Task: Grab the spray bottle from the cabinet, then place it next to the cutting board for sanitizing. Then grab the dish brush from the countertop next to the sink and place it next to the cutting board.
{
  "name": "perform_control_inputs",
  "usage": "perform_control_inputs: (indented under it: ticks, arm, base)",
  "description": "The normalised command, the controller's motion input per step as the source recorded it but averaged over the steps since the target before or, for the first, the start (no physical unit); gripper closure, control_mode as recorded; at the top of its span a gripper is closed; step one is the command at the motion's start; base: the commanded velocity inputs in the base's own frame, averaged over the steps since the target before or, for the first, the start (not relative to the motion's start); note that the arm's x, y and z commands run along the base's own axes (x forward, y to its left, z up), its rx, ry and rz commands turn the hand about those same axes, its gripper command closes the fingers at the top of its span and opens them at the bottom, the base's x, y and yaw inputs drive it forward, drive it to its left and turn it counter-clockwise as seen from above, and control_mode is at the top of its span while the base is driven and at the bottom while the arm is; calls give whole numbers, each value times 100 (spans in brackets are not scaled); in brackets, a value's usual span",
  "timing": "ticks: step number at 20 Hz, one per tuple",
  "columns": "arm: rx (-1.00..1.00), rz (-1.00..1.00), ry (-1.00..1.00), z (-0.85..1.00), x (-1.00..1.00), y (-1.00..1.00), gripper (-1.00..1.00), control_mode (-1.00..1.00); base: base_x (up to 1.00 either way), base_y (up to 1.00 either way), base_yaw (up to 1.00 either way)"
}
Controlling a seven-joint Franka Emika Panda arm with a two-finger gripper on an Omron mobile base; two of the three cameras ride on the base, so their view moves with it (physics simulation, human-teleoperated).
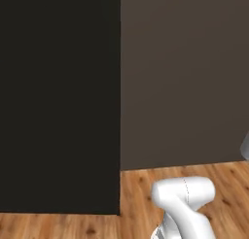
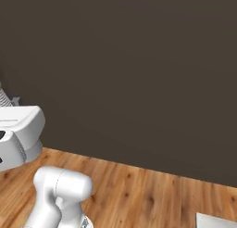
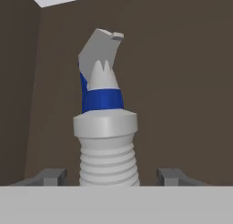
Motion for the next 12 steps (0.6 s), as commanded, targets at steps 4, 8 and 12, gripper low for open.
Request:
perform_control_inputs:
  ticks: [4, 8, 12]
  arm:
    - [0, 0, 0, 0, 0, 0, 100, 100]
    - [0, 0, 0, 0, 0, 0, 100, 100]
    - [0, 0, 0, 0, 0, 0, 100, 100]
  base:
    - [73, -12, -12]
    - [84, 0, -23]
    - [91, -18, -17]
